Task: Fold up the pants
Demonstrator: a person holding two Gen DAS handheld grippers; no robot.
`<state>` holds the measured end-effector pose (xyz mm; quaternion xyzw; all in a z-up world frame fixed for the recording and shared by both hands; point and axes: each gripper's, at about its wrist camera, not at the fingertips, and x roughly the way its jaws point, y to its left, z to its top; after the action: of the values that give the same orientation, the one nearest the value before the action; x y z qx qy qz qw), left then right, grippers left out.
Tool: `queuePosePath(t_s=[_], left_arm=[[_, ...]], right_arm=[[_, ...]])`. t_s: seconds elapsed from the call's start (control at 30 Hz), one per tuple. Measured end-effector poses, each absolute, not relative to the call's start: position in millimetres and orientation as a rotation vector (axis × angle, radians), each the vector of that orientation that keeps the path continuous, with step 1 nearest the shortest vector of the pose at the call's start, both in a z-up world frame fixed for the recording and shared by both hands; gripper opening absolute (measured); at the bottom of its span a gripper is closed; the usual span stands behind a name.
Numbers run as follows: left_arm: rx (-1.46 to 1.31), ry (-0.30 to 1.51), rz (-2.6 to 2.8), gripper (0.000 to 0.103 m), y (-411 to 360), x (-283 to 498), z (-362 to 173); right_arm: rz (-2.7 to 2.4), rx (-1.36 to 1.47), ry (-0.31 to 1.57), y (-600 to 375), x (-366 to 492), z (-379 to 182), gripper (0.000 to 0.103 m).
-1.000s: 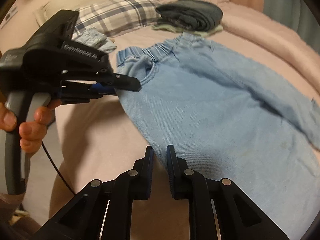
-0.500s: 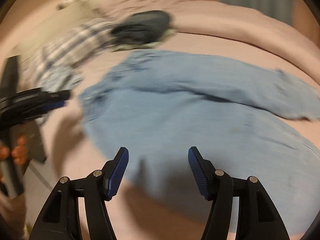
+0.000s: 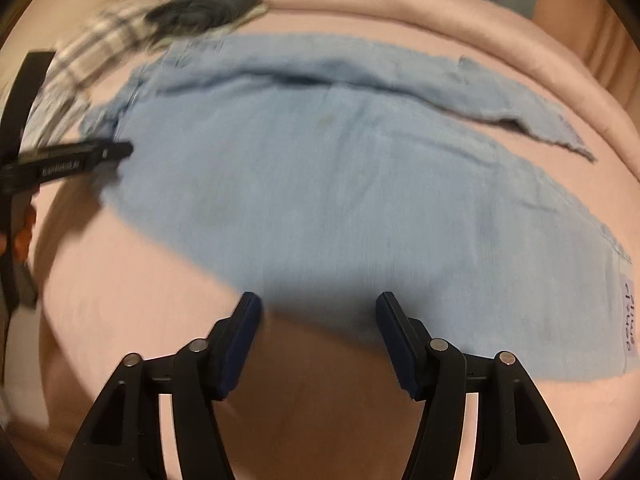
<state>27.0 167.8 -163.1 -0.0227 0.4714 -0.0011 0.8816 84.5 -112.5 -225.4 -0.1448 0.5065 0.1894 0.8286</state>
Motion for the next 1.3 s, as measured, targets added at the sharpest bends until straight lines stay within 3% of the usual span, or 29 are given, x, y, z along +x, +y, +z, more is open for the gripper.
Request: queuePosePath(t_s=[0.2, 0.27, 0.5, 0.9, 1.3], left_arm=[[-0.161, 0.995, -0.085, 0.061, 174, 33, -137], [-0.143, 0.971, -0.066, 0.063, 177, 50, -129], [-0.098, 0.925, -0.05, 0.064, 193, 128, -101], [-0.084, 1.071, -0.057, 0.064, 240, 251, -134], [0.052, 1.197, -0.166, 0.063, 248, 285, -143]], right_arm=[[0.51, -0.293, 1.08, -117, 100, -206, 0.062], [0.55, -0.241, 1.029, -119, 117, -193, 0.068], [0.549, -0.278, 0.894, -100, 203, -172, 0.068], [0.588, -0.386, 0.917, -58, 339, -185, 0.068], [0.741, -0.559, 1.108, -18, 414, -224, 0.069]])
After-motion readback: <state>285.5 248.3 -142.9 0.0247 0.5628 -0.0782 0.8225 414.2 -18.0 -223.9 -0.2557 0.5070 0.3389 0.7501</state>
